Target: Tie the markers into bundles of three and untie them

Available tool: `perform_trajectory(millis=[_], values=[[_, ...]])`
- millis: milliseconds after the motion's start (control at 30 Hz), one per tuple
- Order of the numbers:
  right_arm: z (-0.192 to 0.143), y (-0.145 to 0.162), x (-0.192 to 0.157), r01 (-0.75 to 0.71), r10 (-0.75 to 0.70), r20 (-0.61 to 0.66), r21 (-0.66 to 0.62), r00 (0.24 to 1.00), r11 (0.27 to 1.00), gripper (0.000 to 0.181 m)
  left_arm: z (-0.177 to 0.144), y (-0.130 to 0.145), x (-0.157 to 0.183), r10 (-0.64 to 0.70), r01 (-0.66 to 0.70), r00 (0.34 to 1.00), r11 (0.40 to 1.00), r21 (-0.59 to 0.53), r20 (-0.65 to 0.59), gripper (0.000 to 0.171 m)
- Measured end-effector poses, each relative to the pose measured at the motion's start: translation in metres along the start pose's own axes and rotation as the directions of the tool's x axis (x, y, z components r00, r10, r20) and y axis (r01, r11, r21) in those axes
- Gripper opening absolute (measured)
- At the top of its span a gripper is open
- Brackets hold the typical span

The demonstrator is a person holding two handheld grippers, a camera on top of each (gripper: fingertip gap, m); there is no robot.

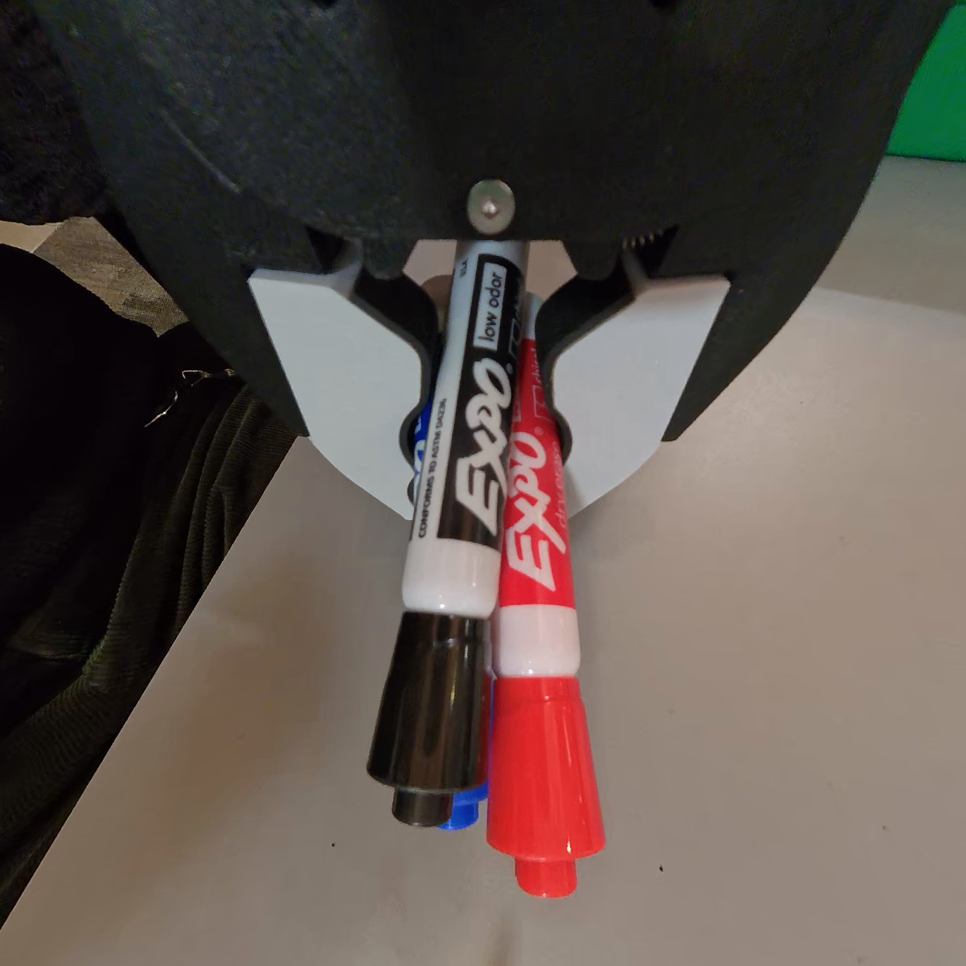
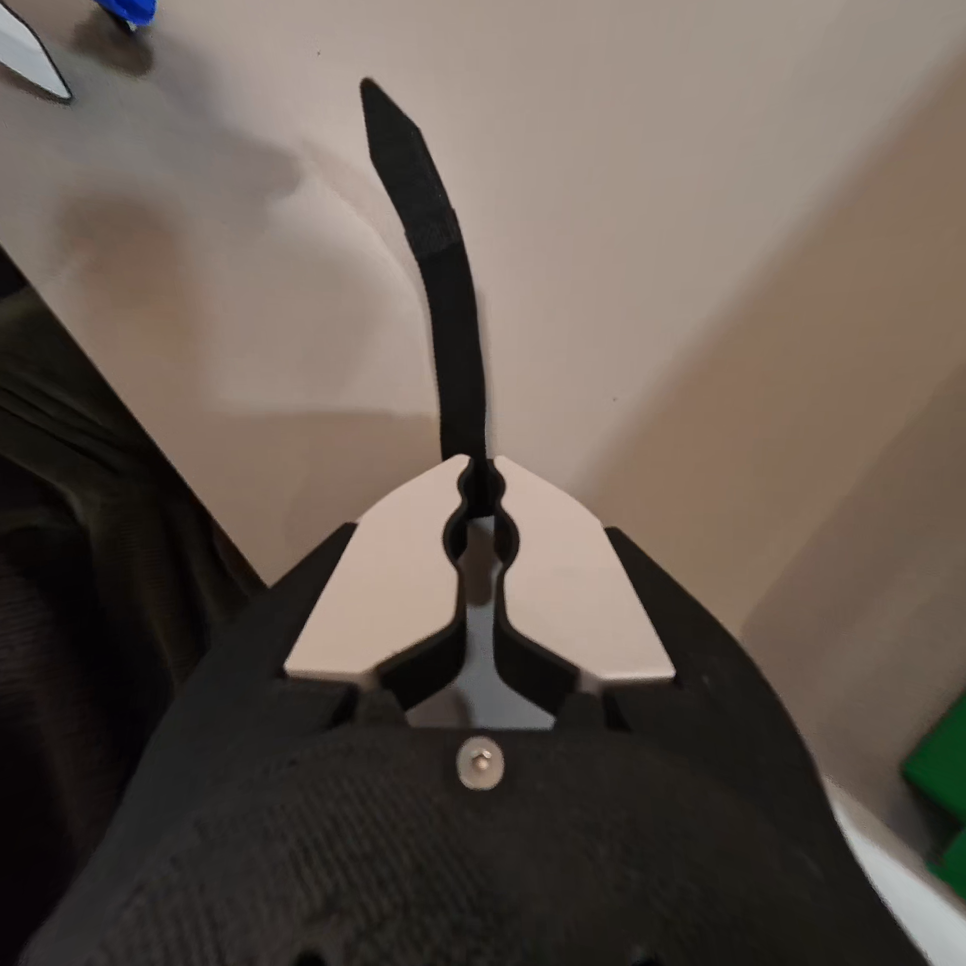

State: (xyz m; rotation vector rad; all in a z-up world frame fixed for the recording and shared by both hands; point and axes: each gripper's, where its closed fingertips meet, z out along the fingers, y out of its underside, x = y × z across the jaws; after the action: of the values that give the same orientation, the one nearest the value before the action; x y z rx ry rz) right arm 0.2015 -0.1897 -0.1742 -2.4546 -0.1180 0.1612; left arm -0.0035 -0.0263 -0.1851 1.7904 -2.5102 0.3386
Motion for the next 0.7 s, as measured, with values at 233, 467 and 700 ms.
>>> perform_trajectory(millis=[233, 467, 700], values=[[-0.032, -0.024, 0.036, 0.161, -0.122, -0.349, 0.083, 0.929, 0.984, 0.002, 0.000, 0.000, 0.001, -0.007, 0.007, 1.000, 1.000, 0.000, -0.007, 0.045], [-0.002, -0.025, -0.009, 0.145, -0.136, -0.113, 0.082, 0.984, 0.986, 0.023, 0.000, 0.000, 0.001, 0.002, -0.002, 1.000, 1.000, -0.013, 0.008, 0.045], [-0.024, -0.033, 0.024, 0.059, -0.017, -0.200, 0.207, 0.980, 0.977, 0.029, 0.000, 0.001, 0.001, 0.003, -0.003, 1.000, 1.000, -0.005, 0.000, 0.045]])
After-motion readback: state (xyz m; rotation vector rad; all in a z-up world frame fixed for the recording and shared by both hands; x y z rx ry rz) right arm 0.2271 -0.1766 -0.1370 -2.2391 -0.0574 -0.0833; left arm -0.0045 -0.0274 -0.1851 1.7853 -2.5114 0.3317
